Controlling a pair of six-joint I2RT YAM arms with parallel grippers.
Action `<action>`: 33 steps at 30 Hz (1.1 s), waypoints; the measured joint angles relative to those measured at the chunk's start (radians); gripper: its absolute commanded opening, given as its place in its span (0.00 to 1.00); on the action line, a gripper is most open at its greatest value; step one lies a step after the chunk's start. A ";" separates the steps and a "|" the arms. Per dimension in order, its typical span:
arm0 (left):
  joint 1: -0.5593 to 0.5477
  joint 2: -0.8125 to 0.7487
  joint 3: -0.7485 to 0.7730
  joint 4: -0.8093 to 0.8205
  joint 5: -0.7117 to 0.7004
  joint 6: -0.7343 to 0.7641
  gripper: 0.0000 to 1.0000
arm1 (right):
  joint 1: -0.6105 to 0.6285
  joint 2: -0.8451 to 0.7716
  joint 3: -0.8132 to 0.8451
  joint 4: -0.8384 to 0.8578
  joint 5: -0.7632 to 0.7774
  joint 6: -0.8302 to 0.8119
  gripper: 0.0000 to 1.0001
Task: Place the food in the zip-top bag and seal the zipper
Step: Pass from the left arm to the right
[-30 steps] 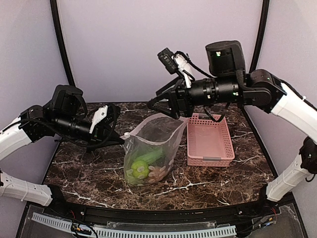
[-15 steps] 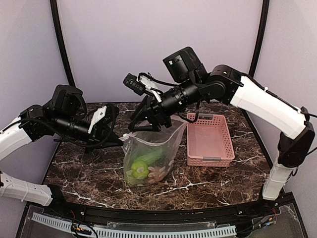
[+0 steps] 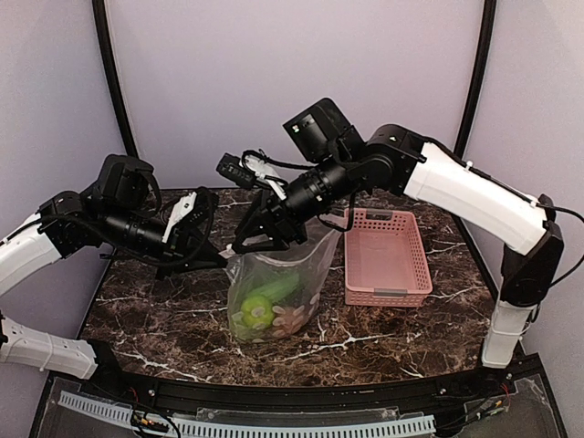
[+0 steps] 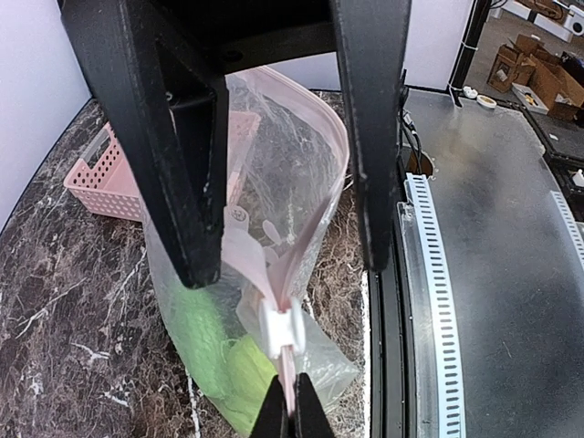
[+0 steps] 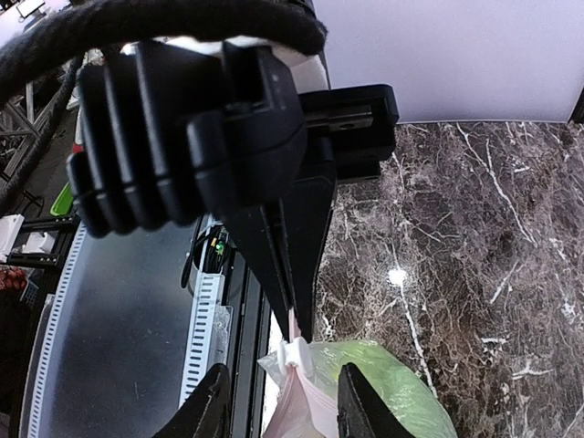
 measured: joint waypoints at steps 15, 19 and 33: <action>0.022 0.000 0.000 0.000 0.024 -0.008 0.01 | 0.000 0.038 0.028 0.000 -0.019 -0.025 0.32; 0.028 0.000 0.000 0.000 0.034 -0.011 0.01 | 0.000 0.051 0.029 0.000 -0.019 -0.031 0.28; 0.043 -0.007 -0.001 0.039 0.050 -0.043 0.34 | -0.002 0.059 0.016 0.018 -0.011 -0.034 0.00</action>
